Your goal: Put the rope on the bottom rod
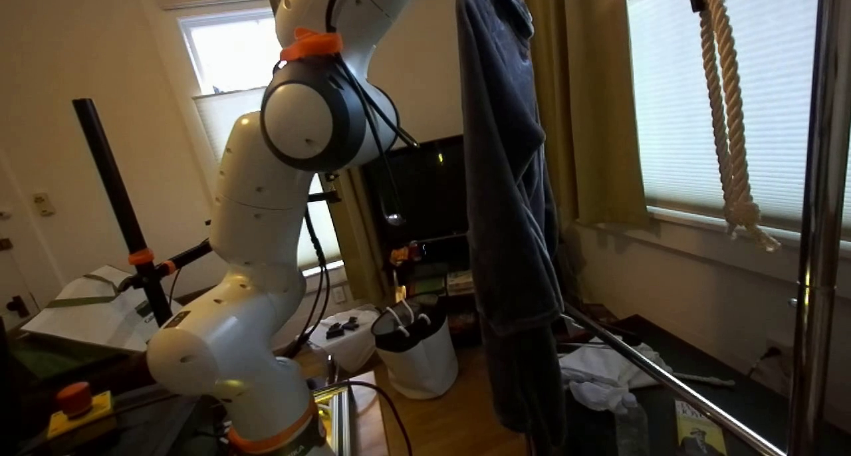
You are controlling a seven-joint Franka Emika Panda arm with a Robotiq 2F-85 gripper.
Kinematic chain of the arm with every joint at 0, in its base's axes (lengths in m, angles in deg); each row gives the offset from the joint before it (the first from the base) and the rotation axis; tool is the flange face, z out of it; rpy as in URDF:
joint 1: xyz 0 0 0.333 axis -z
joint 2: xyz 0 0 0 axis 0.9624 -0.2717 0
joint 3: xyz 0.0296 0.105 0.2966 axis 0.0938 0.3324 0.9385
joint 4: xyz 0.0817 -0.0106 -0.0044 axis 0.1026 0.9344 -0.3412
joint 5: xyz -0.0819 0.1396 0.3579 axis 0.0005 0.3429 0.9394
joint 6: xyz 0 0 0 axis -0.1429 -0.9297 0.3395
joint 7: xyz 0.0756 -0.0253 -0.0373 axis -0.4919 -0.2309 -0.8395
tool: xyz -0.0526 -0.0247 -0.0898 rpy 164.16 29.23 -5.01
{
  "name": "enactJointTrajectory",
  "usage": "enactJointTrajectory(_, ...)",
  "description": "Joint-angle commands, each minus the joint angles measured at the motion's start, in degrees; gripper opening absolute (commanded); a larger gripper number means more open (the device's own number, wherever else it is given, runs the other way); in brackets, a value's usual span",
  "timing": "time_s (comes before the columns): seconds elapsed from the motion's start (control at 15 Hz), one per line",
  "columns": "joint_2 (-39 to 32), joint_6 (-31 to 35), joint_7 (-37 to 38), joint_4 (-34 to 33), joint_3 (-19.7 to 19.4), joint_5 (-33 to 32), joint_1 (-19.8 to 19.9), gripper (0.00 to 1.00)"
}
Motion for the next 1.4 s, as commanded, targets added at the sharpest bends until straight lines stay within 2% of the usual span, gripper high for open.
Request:
enactJointTrajectory(0.0,2.5,-0.9,8.3,-0.1,-2.2,-3.0,-0.6,0.03)
enactJointTrajectory(0.2,2.9,0.3,15.1,-0.2,-4.2,-8.7,-4.1,0.03)
enactJointTrajectory(0.27,2.9,0.2,11.0,0.2,-2.4,-5.2,-1.2,0.11)
enactJointTrajectory(0.53,3.1,0.2,14.3,0.3,-3.3,-7.9,-3.6,0.11)
enactJointTrajectory(0.6,3.1,0.2,14.3,0.3,-3.4,-7.9,-3.6,0.03)
enactJointTrajectory(0.73,3.7,-2.9,23.9,1.1,-3.8,-7.3,-4.4,0.03)
enactJointTrajectory(1.07,4.5,-8.6,39.7,1.7,-2.7,-5.1,-4.5,0.03)
enactJointTrajectory(1.33,4.3,-15.8,51.7,2.2,-2.3,-5.0,-6.0,0.03)
